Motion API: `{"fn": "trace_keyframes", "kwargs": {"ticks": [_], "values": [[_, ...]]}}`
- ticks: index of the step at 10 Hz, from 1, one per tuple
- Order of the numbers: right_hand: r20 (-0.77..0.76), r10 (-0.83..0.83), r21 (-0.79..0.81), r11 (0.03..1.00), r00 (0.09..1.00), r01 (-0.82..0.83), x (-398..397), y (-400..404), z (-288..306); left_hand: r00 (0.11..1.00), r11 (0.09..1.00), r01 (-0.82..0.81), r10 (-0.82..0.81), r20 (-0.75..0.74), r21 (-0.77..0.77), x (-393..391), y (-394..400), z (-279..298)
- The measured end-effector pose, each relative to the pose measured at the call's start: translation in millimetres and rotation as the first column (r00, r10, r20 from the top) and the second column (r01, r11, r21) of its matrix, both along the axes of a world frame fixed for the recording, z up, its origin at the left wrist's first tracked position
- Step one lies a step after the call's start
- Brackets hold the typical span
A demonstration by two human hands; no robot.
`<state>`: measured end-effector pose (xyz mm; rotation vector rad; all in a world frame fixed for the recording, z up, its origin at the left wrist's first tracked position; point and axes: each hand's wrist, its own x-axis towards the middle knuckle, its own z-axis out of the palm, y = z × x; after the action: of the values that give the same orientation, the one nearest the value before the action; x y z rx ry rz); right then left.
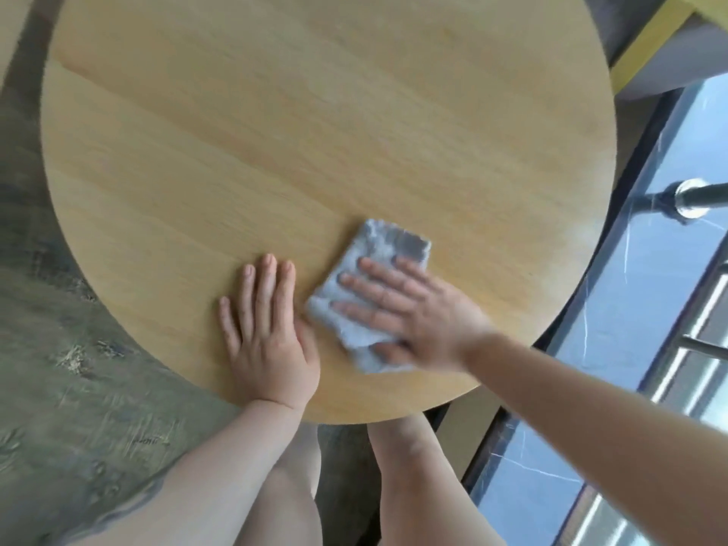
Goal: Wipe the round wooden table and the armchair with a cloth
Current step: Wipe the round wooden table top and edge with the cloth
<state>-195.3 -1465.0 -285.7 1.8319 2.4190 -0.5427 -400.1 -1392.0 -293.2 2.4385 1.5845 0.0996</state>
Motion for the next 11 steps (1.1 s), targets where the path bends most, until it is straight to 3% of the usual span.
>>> {"fn": "trace_keyframes", "kwargs": {"ticks": [1, 2, 3, 4, 5, 6, 7, 8, 9, 10, 11], "values": [[0.010, -0.856, 0.089, 0.516, 0.517, 0.852, 51.2, 1.0, -7.1, 1.000, 1.000, 0.004, -0.005, 0.020, 0.025, 1.2, -1.0, -1.3], [0.030, -0.995, 0.077, -0.096, -0.099, 0.992, 12.9, -8.1, 5.2, 1.000, 0.999, 0.003, -0.004, 0.028, 0.038, 1.1, -1.8, -1.9], [-0.020, -0.547, 0.018, 0.837, 0.837, 0.547, -18.5, -10.1, 5.2, 1.000, 0.999, -0.005, 0.004, 0.029, 0.035, 0.9, -1.0, -1.8], [0.016, -0.320, 0.025, 0.947, 0.947, 0.320, 52.6, 1.1, 1.6, 1.000, 1.000, -0.001, 0.001, 0.025, 0.027, 2.3, 0.1, -0.7], [0.011, -1.000, 0.096, 0.030, 0.029, 0.995, 53.1, -4.6, 1.2, 0.999, 0.999, -0.002, 0.001, 0.032, 0.042, 2.9, -1.6, -1.8], [0.028, -0.789, 0.008, 0.614, 0.613, 0.789, -33.9, -0.2, 12.3, 0.998, 0.999, -0.018, 0.016, 0.065, 0.032, 2.5, -1.6, -3.5], [-0.046, 0.189, 0.077, 0.980, 0.981, -0.185, -31.5, 31.7, 3.4, 0.984, 0.992, -0.129, 0.127, 0.124, 0.007, -2.1, -1.3, -4.7], [-0.016, -0.400, 0.131, 0.908, 0.916, 0.398, 2.9, 55.3, -3.8, 0.781, 0.793, -0.606, 0.608, 0.145, -0.062, -1.2, 5.2, -3.3], [0.003, -0.619, 0.134, 0.779, 0.786, 0.613, -35.2, 40.3, 4.1, 0.441, 0.526, -0.822, 0.831, 0.339, -0.220, 2.4, 17.9, 2.7], [-0.036, 0.455, 0.081, 0.889, 0.890, -0.451, -87.2, 56.3, 1.2, 0.249, 0.476, -0.791, 0.824, 0.510, -0.384, -8.8, 18.6, 7.2], [0.040, 0.784, 0.166, 0.606, 0.619, -0.778, -88.5, 149.5, -8.8, 0.202, 0.548, -0.657, 0.790, 0.579, -0.518, -26.6, 11.1, 11.6]]}}
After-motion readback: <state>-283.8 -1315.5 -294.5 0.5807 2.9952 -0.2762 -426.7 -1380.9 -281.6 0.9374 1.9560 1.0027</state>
